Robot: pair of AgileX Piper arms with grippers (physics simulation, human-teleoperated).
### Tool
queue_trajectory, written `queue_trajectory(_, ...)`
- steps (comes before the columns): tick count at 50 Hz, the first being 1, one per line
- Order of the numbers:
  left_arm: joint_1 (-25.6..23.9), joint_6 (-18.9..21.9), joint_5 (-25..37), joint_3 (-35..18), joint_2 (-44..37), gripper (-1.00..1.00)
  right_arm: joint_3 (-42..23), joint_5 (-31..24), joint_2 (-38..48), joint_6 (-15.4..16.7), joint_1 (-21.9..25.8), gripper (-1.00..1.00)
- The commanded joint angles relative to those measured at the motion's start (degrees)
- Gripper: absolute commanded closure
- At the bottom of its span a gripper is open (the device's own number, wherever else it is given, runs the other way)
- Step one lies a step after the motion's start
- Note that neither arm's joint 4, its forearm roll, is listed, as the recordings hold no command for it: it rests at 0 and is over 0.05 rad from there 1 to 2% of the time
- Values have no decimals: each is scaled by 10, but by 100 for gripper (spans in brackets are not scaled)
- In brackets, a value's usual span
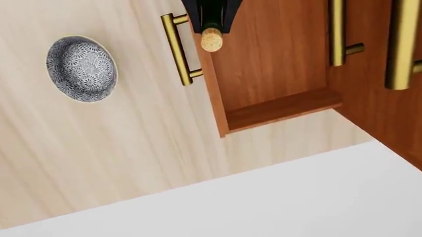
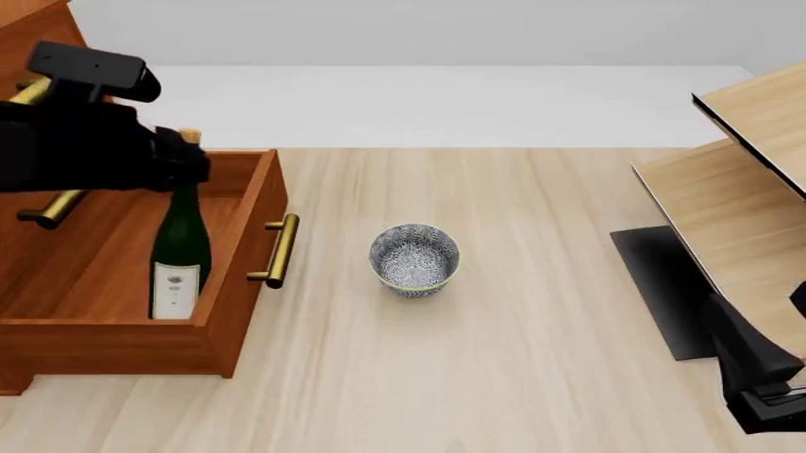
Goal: Put the wine bottle in the bottom drawer of the cabinet.
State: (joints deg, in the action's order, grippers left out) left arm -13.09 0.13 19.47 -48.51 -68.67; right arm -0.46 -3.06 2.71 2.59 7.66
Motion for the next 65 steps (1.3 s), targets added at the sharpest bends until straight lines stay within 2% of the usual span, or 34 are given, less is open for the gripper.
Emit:
queue_trajectory(1,-4,0,-5,-14,-32,100,1,8,8,-2,0,-100)
queue_trajectory(4,-20,-33,-4,-13,-33,100,1,4,5,-2,-1,-100)
queue_trajectory(6,-12,-17,-9,-15,-36,100,2,5,6,-1,0,-100)
queue_trajectory(7,-17,-29,-10,-13,-39,100,2,6,7,-2,-1,-100)
queue_trajectory(12,-4,-25,-19,-19,-55,100,2,6,8,-1,-1,-100)
queue_trajectory(28,-6,-56,-39,-21,-87,100,2,7,9,-1,-2,-100)
queue_trajectory(33,1,-53,-49,-22,-101,100,2,7,9,0,-2,-100)
queue_trajectory(35,-5,-66,-52,-20,-104,100,2,6,8,-1,-2,-100)
queue_trajectory(44,8,-60,-65,-24,-127,100,3,5,8,0,-4,-100)
queue_trajectory(45,1,-72,-67,-21,-125,100,3,6,9,0,-4,-100)
queue_trajectory(46,10,-60,-66,-25,-132,100,3,6,9,0,-4,-100)
queue_trajectory(65,14,-60,-68,-52,-170,100,3,5,9,0,-5,-100)
